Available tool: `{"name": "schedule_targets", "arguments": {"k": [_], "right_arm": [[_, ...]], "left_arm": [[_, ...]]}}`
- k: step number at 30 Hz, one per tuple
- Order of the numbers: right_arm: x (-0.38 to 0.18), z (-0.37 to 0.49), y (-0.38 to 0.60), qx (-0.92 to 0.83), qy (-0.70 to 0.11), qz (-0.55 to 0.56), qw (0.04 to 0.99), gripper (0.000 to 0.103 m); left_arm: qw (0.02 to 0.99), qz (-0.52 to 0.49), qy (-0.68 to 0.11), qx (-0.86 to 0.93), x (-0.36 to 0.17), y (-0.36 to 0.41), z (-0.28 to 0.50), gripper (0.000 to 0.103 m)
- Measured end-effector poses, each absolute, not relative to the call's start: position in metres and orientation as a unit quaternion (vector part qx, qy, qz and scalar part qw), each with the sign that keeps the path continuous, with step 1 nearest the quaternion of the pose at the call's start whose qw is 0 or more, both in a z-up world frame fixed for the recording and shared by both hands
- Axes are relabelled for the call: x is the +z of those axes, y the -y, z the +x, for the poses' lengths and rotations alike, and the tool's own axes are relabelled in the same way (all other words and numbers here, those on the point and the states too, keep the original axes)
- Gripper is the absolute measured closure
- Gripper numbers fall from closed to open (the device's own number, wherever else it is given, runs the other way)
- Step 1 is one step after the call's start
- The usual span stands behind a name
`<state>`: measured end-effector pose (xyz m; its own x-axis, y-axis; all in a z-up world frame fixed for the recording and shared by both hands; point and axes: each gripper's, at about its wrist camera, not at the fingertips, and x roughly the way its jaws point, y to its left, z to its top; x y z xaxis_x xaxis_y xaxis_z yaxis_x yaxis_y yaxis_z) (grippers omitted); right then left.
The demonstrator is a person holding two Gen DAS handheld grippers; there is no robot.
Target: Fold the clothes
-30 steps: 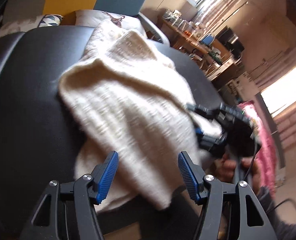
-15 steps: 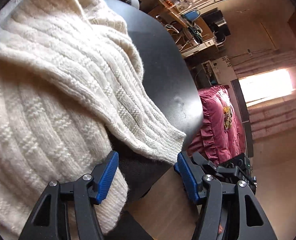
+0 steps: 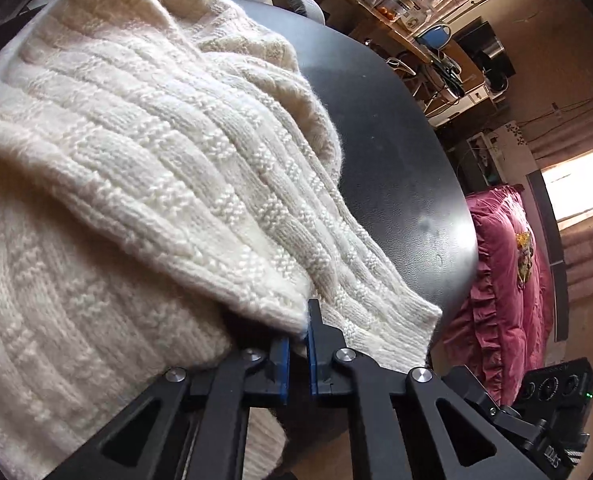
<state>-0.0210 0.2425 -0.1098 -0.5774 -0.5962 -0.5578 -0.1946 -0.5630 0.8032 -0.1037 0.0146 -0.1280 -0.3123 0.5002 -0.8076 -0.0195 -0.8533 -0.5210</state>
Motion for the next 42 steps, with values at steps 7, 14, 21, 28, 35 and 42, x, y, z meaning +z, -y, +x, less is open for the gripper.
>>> {"name": "schedule_targets", "arguments": {"k": [7,14,21,28,35,42], "right_arm": [[-0.112,-0.016,-0.253,-0.772,0.452,0.432,0.113,0.063],[-0.088,-0.017,-0.241,-0.798,0.406,0.422,0.14,0.063],[-0.08,-0.03,-0.182,-0.799,0.344,0.449,0.204,0.063],[-0.086,-0.047,-0.125,-0.764,0.327,0.497,0.25,0.063],[-0.088,-0.033,-0.109,-0.762,0.306,0.512,0.253,0.063],[-0.083,-0.021,-0.087,-0.767,0.259,0.52,0.273,0.063]], "left_arm": [[0.213,-0.502,0.246,0.801,-0.078,0.028,-0.092,0.097],[0.21,-0.437,0.267,0.833,-0.016,0.138,-0.075,0.097],[0.085,-0.443,0.224,0.864,-0.022,0.251,-0.043,0.096],[0.017,-0.491,0.285,0.823,-0.078,0.315,0.003,0.062],[0.022,-0.472,0.338,0.814,-0.096,0.32,0.054,0.048],[0.062,-0.424,0.12,0.895,-0.067,0.234,0.046,0.036]]}}
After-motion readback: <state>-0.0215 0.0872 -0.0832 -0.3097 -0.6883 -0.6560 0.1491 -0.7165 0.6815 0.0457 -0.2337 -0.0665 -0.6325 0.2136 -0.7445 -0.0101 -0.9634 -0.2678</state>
